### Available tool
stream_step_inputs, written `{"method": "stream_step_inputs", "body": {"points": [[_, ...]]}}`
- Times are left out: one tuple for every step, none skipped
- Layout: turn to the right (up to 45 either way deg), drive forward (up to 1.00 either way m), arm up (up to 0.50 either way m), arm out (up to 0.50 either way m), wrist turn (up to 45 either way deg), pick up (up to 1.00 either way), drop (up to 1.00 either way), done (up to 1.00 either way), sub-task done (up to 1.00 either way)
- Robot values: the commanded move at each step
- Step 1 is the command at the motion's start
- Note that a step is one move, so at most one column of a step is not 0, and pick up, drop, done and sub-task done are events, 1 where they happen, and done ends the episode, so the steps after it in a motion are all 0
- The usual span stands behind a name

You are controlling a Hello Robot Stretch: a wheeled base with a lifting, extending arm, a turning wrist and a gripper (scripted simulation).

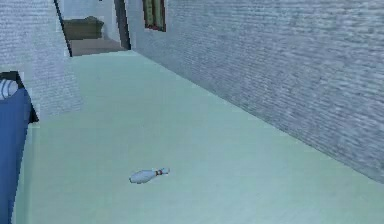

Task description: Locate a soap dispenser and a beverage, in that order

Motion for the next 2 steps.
{"method": "stream_step_inputs", "body": {"points": [[0.0,1.0,0.0,0.0,0.0,0.0,0.0,0.0,0.0],[-9.0,0.0,0.0,0.0,0.0,0.0,0.0,0.0,0.0]]}}
